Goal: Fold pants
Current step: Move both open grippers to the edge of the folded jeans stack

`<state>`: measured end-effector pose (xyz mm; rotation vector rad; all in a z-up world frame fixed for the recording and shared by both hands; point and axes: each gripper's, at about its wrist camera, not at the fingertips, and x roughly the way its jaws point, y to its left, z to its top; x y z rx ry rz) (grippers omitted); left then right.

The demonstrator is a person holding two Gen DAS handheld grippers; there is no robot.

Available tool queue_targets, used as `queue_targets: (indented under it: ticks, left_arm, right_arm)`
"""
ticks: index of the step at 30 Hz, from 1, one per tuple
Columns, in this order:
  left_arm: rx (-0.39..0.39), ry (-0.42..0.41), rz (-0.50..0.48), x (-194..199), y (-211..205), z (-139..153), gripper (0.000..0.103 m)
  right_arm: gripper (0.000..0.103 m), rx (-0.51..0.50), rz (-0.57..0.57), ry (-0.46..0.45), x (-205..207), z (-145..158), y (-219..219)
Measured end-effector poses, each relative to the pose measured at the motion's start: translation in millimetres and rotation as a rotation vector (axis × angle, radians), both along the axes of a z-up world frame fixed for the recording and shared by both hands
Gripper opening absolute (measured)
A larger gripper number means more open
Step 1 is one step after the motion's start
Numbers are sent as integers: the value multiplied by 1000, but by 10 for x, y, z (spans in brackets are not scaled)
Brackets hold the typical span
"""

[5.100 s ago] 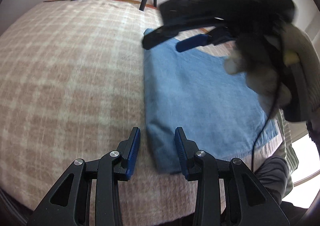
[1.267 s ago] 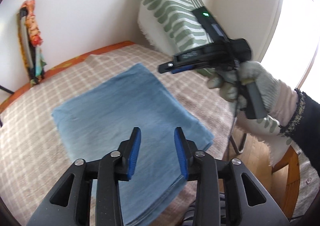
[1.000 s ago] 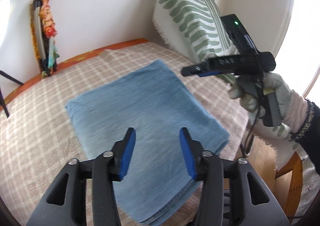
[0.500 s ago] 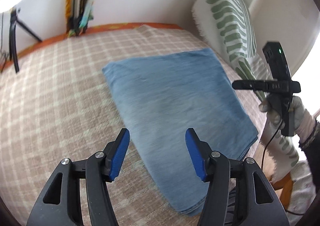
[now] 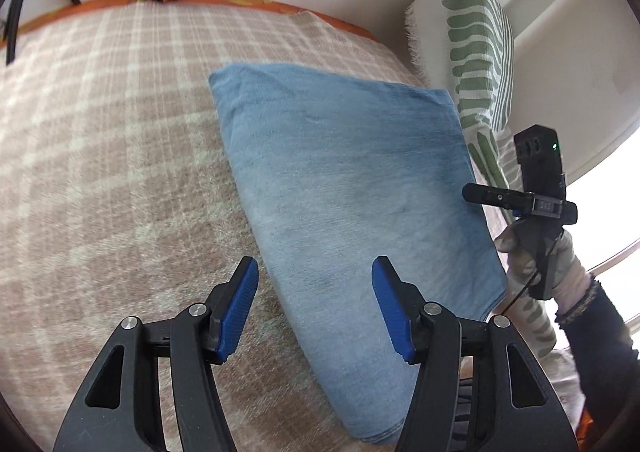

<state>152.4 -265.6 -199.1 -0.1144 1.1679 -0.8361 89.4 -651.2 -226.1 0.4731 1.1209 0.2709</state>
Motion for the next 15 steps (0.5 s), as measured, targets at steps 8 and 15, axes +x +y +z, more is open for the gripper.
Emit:
queue_targets:
  ticks: [8, 15]
  left_arm:
    - [-48, 45, 7, 47, -61, -150, 58]
    - [-81, 48, 0, 85, -109, -163, 56]
  right_arm:
    - [103, 18, 41, -91, -21, 2, 61]
    - [87, 72, 60, -131, 4, -17, 123]
